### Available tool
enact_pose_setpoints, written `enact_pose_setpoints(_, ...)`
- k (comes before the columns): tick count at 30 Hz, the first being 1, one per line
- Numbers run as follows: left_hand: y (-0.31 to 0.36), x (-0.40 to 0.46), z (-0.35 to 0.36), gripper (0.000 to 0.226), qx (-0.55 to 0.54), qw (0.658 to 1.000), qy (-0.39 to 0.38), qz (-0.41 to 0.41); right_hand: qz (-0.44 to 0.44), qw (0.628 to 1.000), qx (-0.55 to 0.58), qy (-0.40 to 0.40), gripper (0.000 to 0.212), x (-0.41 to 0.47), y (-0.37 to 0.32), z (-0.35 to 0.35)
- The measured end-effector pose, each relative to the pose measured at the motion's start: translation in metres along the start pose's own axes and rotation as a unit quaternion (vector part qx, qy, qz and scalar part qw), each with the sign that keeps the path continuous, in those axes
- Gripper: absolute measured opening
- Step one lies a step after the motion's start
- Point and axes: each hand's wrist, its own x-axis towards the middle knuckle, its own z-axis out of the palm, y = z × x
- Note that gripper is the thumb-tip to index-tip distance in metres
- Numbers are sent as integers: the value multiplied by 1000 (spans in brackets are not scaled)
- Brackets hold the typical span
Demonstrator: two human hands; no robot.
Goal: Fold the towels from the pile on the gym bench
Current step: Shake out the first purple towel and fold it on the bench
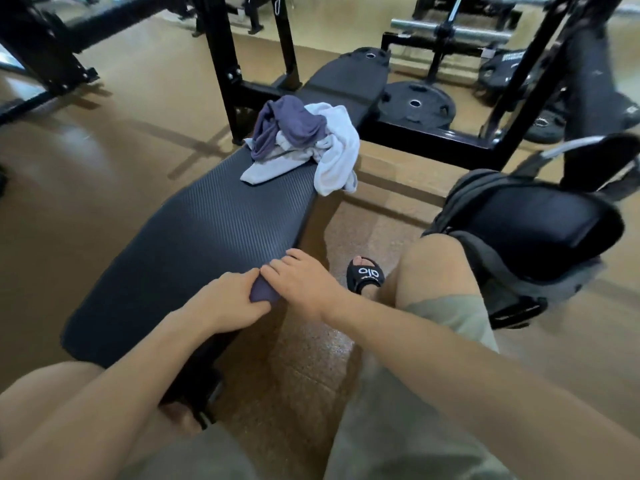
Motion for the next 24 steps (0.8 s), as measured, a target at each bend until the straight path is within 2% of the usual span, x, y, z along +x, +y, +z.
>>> enact_pose_setpoints(2,20,-3,-19,32,-2,1000,-10,21,-14,1000,22,12,30,-9,16,-24)
enact_pose_setpoints(3,32,-4,-29,37,41,998,6,39,-9,1000,15,8,30,-15,27,-39)
enact_pose_setpoints(5,61,-3,-42,45,174,975,99,94,40,999,-1,-22,26,-30,51,-78)
enact_pose_setpoints(7,98,-1,-52,46,259,932,197,160,101,994,-16,-45,24,-45,78,-119)
enact_pose_setpoints(10,156,7,-69,36,258,902,258,232,148,984,-61,-71,24,-76,109,-178)
enact_pose_setpoints(13,212,30,-84,29,256,885,246,302,215,968,-71,-107,19,-120,129,-224)
enact_pose_setpoints(15,248,47,-82,36,264,870,216,355,251,957,-72,-130,19,-153,144,-238)
enact_pose_setpoints(18,287,68,-69,46,268,863,181,387,285,950,-50,-116,19,-198,161,-237)
enact_pose_setpoints(21,316,86,-52,33,257,840,176,444,330,937,-32,-107,24,-236,168,-233)
enact_pose_setpoints(24,329,106,-40,30,227,842,184,452,321,945,-16,-56,43,-252,170,-219)
